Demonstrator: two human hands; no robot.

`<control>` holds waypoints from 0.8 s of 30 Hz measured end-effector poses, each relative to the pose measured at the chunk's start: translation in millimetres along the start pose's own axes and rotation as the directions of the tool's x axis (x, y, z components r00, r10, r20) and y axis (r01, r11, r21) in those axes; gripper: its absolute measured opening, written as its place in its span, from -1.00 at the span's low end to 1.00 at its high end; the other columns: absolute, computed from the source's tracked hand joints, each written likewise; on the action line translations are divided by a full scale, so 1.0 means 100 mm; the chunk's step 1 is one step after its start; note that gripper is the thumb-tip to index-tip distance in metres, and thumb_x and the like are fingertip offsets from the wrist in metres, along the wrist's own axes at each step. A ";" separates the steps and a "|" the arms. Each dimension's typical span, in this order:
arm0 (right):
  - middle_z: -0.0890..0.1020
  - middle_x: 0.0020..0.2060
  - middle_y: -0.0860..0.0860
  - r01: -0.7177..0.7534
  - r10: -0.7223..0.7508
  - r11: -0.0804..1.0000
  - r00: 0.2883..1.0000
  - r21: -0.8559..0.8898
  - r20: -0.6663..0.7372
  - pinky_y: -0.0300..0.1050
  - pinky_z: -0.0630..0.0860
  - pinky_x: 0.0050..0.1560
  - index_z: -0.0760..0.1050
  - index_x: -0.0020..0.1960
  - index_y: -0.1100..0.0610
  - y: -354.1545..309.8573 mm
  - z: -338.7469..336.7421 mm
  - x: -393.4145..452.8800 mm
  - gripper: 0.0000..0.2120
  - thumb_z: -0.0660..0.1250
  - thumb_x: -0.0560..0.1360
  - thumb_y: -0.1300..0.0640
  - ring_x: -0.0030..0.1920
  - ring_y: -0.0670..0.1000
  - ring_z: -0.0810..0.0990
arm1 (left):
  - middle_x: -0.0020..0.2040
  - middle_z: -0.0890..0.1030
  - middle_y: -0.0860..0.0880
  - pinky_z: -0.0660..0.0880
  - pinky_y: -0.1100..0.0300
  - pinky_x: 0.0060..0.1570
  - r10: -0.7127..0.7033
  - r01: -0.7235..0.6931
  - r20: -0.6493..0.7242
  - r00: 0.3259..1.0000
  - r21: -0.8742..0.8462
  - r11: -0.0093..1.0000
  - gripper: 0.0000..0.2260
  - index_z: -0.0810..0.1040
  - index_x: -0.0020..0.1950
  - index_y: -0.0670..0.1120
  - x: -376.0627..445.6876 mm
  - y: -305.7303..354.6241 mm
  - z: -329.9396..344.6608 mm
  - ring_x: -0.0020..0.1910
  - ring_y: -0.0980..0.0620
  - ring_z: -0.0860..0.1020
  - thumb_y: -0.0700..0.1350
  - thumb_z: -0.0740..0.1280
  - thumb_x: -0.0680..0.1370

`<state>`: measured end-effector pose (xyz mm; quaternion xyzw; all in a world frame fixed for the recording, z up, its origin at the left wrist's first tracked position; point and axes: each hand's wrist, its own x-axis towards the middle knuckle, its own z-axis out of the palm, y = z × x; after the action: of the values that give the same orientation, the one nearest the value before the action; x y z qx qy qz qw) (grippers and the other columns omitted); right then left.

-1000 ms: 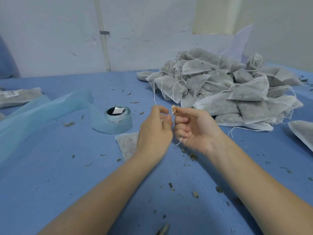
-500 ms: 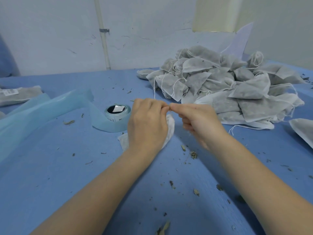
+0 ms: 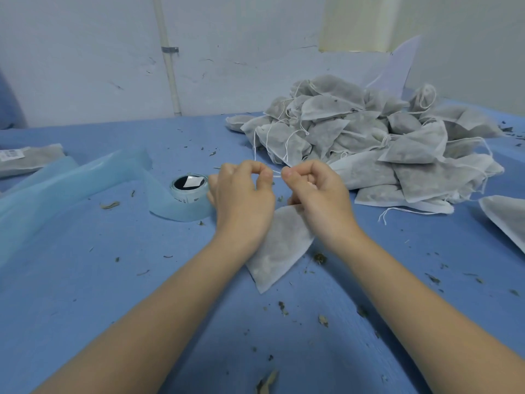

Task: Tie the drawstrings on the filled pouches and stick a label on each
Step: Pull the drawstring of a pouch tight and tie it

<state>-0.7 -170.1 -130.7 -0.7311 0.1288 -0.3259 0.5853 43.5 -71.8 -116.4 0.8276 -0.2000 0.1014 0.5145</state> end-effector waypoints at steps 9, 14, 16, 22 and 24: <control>0.39 -0.57 -0.19 0.012 -0.007 0.998 0.998 0.064 -0.069 -0.16 0.34 -0.33 0.66 -0.31 -0.09 -0.01 -0.07 0.04 -0.85 0.49 0.42 0.09 -0.49 -0.13 0.32 | 0.02 0.36 0.00 0.23 0.15 0.22 0.029 -0.031 -0.052 0.998 -0.050 0.998 -0.94 0.51 0.00 0.02 0.02 -0.04 -0.03 0.20 -0.06 0.31 -0.04 0.26 0.57; 0.38 -0.64 -0.20 -0.053 0.162 0.941 0.938 0.335 -0.308 -0.32 0.30 -0.50 0.63 -0.17 0.05 -0.02 -0.16 0.14 -0.96 0.45 0.46 0.12 -0.60 -0.18 0.29 | 0.08 0.48 -0.04 0.36 0.15 0.02 -0.249 0.272 0.116 0.961 -0.256 0.928 -0.63 0.42 0.09 -0.01 -0.04 -0.08 0.03 0.04 -0.01 0.48 0.19 0.36 0.44; 0.30 -0.65 -0.19 -0.050 0.203 0.916 0.914 0.397 -0.352 -0.34 0.27 -0.53 0.62 -0.17 0.06 -0.02 -0.20 0.16 -0.94 0.44 0.48 0.13 -0.60 -0.18 0.24 | 0.11 0.59 -0.10 0.45 0.07 0.12 -0.398 0.514 0.337 0.853 -0.411 0.753 -0.47 0.48 0.16 -0.13 -0.04 -0.08 0.05 0.07 -0.08 0.57 0.22 0.41 0.38; 0.43 -0.57 -0.20 -0.062 0.132 0.953 0.966 0.296 -0.222 -0.33 0.41 -0.34 0.61 -0.11 0.08 0.01 -0.23 0.17 -0.96 0.39 0.51 0.14 -0.50 -0.20 0.39 | -0.06 0.68 -0.12 0.59 0.10 -0.02 -0.301 0.628 0.552 0.778 -0.674 0.388 -0.84 0.57 0.04 -0.20 -0.05 -0.08 0.12 -0.10 -0.01 0.66 -0.13 0.30 0.56; 0.55 -0.47 -0.19 -0.053 0.076 0.969 0.993 0.241 -0.087 -0.31 0.46 -0.24 0.62 -0.16 0.05 0.01 -0.23 0.14 -0.92 0.39 0.50 0.15 -0.39 -0.19 0.51 | 0.01 0.67 -0.14 0.60 -0.03 -0.05 -0.270 0.629 0.569 0.777 -0.689 0.359 -0.79 0.54 0.13 -0.16 -0.02 -0.10 0.11 -0.04 -0.06 0.66 -0.08 0.23 0.60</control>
<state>-4.4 -196.3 -124.3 -0.6345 0.1404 -0.3542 0.6725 45.5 -76.6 -130.4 0.4866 -0.0731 -0.3118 0.8128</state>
